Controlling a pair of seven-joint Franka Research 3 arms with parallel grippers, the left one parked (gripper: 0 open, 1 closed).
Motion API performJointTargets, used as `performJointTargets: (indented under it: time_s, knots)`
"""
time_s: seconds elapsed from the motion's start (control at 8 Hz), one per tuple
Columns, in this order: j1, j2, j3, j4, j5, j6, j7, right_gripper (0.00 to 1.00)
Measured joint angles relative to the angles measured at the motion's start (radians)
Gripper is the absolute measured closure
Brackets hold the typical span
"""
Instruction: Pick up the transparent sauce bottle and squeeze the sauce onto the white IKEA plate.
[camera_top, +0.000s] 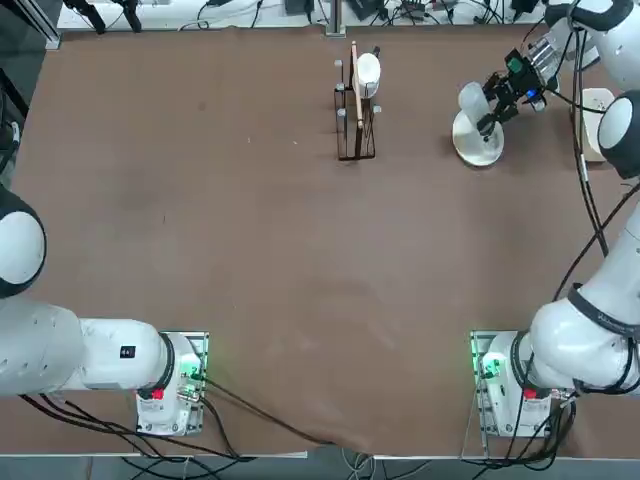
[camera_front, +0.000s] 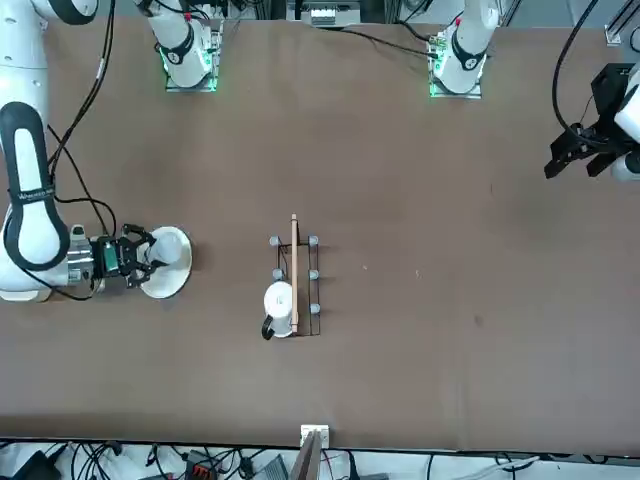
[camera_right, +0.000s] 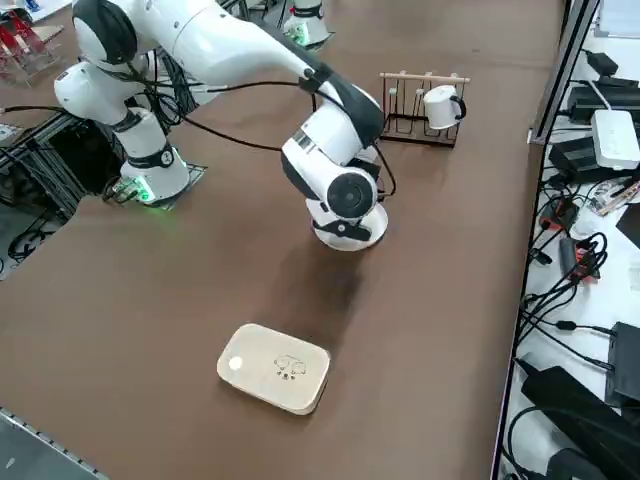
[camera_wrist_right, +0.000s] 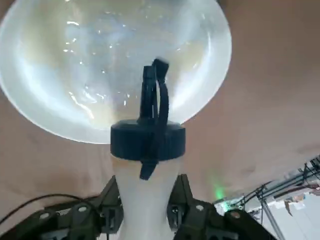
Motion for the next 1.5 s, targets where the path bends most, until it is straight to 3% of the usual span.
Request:
performJointTargets:
  time_s: [0.25,0.5,0.75,1.5]
  knots:
    - [0.01,-0.001,0.008,0.0,0.0,0.003,0.001,0.55]
    - [0.07,-0.009,0.013,0.0,-0.047,0.055,0.021,0.56]
    - [0.169,-0.033,0.017,0.003,-0.206,0.116,0.135,0.56]
    - [0.374,-0.132,0.02,0.005,-0.748,0.119,0.48,0.57]
